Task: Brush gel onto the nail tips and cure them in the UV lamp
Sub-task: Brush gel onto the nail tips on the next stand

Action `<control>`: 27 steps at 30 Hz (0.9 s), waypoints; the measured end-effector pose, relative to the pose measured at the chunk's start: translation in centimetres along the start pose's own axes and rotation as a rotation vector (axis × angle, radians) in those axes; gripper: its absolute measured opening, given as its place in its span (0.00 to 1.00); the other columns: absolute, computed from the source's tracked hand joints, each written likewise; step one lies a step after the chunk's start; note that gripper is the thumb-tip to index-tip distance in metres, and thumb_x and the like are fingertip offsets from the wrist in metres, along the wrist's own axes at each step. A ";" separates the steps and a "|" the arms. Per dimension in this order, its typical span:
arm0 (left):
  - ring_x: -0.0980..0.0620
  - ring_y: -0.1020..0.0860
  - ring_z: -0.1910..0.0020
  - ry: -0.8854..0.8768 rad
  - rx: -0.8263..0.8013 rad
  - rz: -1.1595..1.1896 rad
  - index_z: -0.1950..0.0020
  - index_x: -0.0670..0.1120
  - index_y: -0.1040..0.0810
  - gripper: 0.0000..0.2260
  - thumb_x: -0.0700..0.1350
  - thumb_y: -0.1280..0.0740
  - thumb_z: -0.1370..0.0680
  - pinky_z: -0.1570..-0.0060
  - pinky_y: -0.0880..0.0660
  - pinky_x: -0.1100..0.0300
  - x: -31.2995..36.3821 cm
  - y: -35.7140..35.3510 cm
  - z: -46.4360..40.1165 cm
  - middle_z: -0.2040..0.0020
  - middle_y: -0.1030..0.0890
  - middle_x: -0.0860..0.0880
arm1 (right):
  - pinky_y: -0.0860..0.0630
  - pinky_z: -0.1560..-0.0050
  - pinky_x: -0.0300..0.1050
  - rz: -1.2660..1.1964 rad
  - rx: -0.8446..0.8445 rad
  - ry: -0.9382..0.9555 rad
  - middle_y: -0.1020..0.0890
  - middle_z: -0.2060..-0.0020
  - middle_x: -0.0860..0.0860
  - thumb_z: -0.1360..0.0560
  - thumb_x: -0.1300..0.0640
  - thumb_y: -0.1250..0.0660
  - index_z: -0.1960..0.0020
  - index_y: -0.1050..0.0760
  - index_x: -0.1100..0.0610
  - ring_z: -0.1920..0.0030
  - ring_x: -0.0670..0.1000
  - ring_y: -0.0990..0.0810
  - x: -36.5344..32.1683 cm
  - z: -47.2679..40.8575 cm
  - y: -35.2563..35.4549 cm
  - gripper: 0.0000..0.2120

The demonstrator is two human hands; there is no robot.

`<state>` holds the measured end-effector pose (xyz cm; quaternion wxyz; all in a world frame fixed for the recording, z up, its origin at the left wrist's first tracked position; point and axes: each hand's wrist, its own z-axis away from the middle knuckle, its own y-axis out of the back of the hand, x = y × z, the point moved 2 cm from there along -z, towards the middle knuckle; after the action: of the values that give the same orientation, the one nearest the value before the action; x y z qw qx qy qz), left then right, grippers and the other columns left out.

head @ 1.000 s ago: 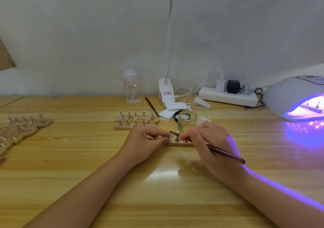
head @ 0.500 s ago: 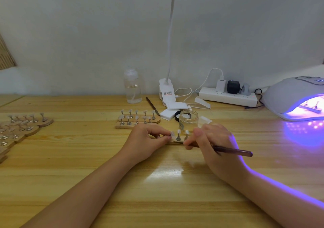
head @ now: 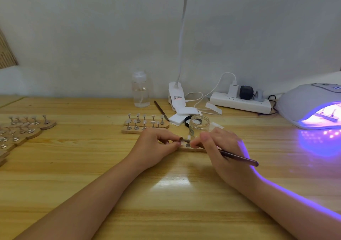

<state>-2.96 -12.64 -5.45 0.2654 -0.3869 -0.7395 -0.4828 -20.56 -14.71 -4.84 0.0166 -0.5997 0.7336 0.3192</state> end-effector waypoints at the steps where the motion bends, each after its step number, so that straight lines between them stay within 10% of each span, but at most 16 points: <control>1: 0.61 0.27 0.66 0.003 -0.003 0.000 0.57 0.56 0.18 0.11 0.38 0.29 0.30 0.62 0.31 0.72 0.0 0.0 0.0 0.63 0.19 0.56 | 0.33 0.59 0.30 -0.019 0.009 0.011 0.25 0.71 0.34 0.22 0.47 0.46 0.63 0.18 0.54 0.66 0.35 0.26 0.0 0.1 0.0 0.22; 27: 0.62 0.26 0.65 0.043 0.023 -0.003 0.56 0.49 0.16 0.06 0.39 0.29 0.29 0.64 0.33 0.74 -0.3 -0.1 -0.1 0.64 0.19 0.57 | 0.29 0.58 0.36 -0.072 0.024 -0.082 0.19 0.70 0.43 0.23 0.49 0.47 0.63 0.19 0.54 0.64 0.40 0.22 0.1 0.2 0.3 0.21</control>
<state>-2.86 -12.89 -5.69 0.2848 -0.3723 -0.7398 -0.4827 -20.94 -14.69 -4.90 0.0653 -0.6121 0.7139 0.3338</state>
